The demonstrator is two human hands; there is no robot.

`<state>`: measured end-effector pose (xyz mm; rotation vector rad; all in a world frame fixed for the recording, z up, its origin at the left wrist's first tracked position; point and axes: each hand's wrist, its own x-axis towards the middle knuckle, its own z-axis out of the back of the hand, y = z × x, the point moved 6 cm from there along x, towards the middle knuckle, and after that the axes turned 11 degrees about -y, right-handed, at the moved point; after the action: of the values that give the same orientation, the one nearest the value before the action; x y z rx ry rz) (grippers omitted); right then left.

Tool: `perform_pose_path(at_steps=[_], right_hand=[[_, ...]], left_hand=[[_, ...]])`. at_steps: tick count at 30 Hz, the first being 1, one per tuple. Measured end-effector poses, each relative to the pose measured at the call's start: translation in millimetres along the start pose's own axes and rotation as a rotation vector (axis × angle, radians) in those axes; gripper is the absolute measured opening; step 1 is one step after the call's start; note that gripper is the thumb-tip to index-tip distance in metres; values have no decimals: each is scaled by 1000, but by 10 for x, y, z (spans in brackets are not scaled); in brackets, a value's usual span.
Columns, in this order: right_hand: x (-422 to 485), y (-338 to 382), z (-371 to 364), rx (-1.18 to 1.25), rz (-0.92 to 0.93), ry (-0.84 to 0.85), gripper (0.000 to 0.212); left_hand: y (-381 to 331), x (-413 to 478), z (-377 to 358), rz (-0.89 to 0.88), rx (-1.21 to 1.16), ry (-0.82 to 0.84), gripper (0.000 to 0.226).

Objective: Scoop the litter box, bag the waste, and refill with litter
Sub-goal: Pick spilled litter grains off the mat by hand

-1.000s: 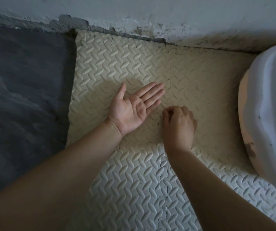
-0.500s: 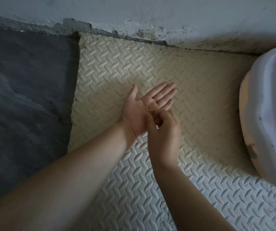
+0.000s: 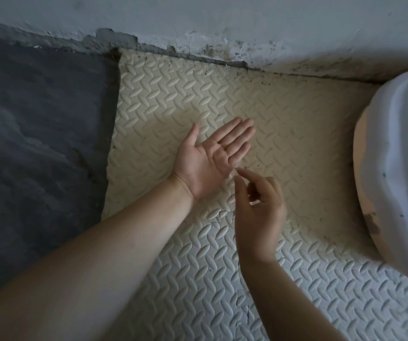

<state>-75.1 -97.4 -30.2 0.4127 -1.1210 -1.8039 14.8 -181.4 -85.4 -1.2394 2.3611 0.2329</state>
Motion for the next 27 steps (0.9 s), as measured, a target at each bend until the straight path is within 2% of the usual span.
perform_pose_path(at_steps=[4, 8, 17, 22, 25, 27], right_hand=[[6, -338, 72, -77, -170, -3, 17], [-28, -425, -21, -189, -114, 101, 20], [12, -439, -103, -227, -170, 2, 5], [19, -361, -142, -353, -100, 41, 10], [34, -282, -156, -209, -111, 37, 7], [17, -90, -175, -86, -28, 41, 5]], left_hand=[[-51, -43, 135, 10, 17, -21, 82], [-79, -71, 199, 38, 28, -2, 84], [-54, -42, 204, 64, 34, 10, 86], [-52, -50, 183, 57, 26, 9, 86], [-53, -43, 169, 35, 19, -15, 86], [-42, -48, 140, 24, 8, -13, 85]])
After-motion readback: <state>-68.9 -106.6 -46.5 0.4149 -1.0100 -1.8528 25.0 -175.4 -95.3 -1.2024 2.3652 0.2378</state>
